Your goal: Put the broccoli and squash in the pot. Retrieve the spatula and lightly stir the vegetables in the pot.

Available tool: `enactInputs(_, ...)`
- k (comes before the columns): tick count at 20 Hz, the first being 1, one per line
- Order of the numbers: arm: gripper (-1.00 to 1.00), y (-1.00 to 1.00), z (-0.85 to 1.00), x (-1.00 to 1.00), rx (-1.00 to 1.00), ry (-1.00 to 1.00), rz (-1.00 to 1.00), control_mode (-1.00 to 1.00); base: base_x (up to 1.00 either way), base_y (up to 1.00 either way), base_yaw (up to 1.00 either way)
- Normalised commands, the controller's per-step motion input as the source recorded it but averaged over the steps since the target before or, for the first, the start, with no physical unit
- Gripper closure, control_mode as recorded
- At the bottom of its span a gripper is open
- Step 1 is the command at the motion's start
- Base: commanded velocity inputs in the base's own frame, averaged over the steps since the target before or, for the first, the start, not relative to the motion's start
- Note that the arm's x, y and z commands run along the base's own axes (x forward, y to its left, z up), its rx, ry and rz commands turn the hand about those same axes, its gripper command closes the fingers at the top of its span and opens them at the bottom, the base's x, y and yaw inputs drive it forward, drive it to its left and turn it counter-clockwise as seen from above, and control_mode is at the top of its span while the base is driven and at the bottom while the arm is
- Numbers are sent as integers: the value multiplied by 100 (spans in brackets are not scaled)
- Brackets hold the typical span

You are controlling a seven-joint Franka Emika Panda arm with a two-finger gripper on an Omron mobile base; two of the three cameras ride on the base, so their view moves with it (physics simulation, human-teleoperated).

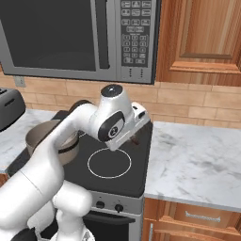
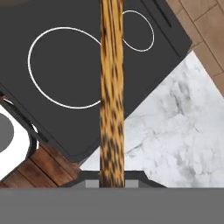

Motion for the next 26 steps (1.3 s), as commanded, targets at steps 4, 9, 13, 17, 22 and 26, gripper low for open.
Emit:
enactInputs(4,100,77,50,-3,-9,11,14,-100,0,0,0)
enactInputs(9,100,35,6,-26,-1,0,15,-100,0,0,0)
enactInputs(13,100,8,0,-49,0,0,21,-100,0,0,0)
enactInputs(17,100,11,2,-34,0,0,20,-100,0,0,0)
enactInputs(22,100,29,13,-1,0,2,14,-100,0,0,0)
enactInputs(26,100,48,26,0,-2,10,10,-100,0,0,0)
